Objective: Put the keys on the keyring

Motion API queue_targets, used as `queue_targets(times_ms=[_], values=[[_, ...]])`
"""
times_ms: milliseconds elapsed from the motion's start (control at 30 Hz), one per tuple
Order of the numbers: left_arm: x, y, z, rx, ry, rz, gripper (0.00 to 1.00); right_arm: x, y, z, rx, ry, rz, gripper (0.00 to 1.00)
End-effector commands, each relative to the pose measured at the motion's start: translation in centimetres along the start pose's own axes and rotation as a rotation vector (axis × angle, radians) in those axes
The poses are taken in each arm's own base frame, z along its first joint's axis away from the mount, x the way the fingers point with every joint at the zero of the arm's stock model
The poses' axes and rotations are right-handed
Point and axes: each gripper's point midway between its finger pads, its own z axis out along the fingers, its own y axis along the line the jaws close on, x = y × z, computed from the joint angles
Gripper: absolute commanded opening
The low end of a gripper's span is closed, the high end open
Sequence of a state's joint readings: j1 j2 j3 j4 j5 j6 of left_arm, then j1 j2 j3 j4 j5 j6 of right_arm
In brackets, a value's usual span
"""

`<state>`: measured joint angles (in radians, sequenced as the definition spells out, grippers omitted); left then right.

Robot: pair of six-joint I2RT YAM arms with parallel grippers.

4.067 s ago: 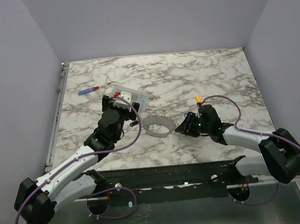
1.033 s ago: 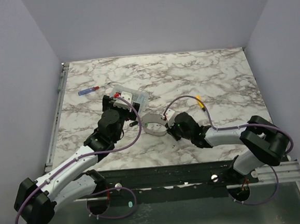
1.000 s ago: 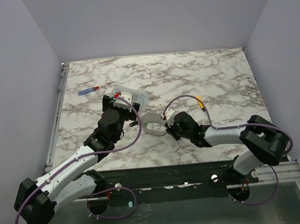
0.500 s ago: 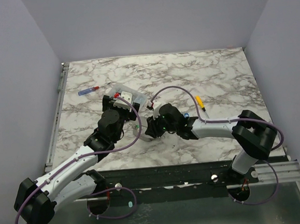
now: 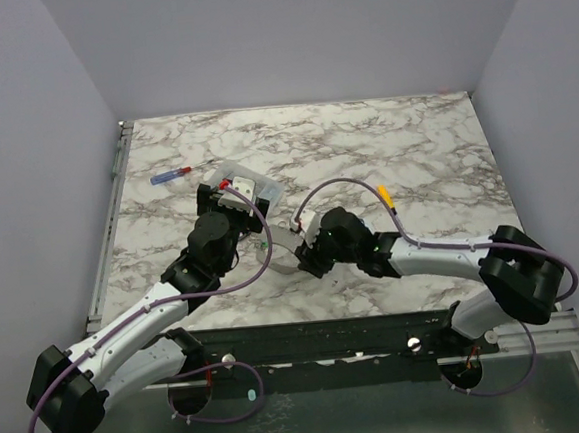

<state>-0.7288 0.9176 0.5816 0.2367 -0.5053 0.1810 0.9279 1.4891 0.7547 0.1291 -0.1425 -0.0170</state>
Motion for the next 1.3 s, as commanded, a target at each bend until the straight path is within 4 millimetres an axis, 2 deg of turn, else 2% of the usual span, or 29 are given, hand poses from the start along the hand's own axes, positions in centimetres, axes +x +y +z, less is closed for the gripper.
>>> queue_targets(times_ms=[0, 67, 133, 367, 600, 833, 1000, 1267], values=[[-1.7, 0.0, -0.2, 0.014, -0.033, -0.011, 0.96, 3.8, 0.5, -0.7, -0.027, 0.071, -0.251, 0.52], [-1.6, 0.0, -0.2, 0.015, -0.032, -0.01, 0.96, 5.2, 1.1, -0.6, -0.047, 0.079, -0.336, 0.52], [-1.6, -0.1, -0.2, 0.014, -0.032, -0.01, 0.96, 5.6, 1.3, -0.5, -0.038, 0.058, -0.395, 0.52], [-1.6, 0.0, -0.2, 0.013, -0.031, -0.009, 0.96, 6.0, -0.3, 0.2, 0.055, -0.001, -0.477, 0.5], [-1.6, 0.0, -0.2, 0.011, -0.032, -0.01, 0.96, 5.3, -0.9, 0.5, 0.109, -0.049, -0.544, 0.48], [-1.7, 0.1, -0.2, 0.008, -0.033, -0.011, 0.96, 5.9, -0.8, 1.4, 0.126, -0.021, -0.645, 0.45], [-1.7, 0.1, -0.3, 0.009, -0.034, -0.012, 0.96, 6.5, -0.5, 1.7, 0.108, 0.001, -0.661, 0.43], [-1.8, 0.2, -0.3, 0.006, -0.037, -0.014, 0.96, 7.7, -1.1, 2.2, 0.13, 0.058, -0.642, 0.34]])
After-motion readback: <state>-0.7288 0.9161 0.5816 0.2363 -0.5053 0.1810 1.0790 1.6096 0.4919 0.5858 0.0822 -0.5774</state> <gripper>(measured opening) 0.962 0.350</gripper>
